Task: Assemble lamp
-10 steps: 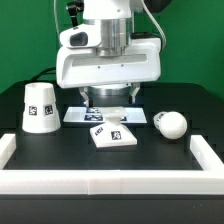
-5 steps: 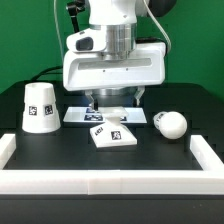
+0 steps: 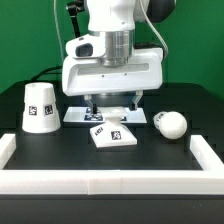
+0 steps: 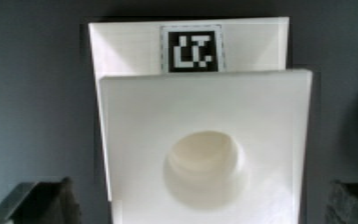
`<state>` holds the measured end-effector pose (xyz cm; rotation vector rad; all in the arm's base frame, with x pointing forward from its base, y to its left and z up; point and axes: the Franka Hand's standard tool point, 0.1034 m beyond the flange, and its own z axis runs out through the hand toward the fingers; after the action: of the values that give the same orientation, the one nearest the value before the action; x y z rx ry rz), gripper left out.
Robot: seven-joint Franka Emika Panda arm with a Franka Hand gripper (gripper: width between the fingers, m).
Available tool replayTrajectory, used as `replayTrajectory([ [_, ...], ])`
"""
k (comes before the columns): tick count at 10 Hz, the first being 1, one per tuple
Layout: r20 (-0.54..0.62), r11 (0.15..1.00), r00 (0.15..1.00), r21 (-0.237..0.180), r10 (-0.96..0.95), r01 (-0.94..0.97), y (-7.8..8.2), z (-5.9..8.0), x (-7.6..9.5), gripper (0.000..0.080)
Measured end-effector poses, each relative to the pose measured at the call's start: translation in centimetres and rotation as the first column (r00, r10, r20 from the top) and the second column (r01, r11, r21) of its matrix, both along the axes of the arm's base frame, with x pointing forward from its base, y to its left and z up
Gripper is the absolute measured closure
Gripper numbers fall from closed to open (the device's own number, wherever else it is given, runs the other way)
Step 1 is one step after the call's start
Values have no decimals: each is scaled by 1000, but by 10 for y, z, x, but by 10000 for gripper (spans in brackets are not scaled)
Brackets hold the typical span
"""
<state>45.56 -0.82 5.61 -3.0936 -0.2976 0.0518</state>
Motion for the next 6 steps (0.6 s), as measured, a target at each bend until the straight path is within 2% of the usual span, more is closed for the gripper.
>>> replayTrajectory([
  [3,-1,1000,1000,0,14,-14,1,-11,-2,100],
  [5,1,999,999,0,37,-37,-2,-10,-1,100],
  [6,3,999,999,0,38,-38,-2,-8,0,222],
])
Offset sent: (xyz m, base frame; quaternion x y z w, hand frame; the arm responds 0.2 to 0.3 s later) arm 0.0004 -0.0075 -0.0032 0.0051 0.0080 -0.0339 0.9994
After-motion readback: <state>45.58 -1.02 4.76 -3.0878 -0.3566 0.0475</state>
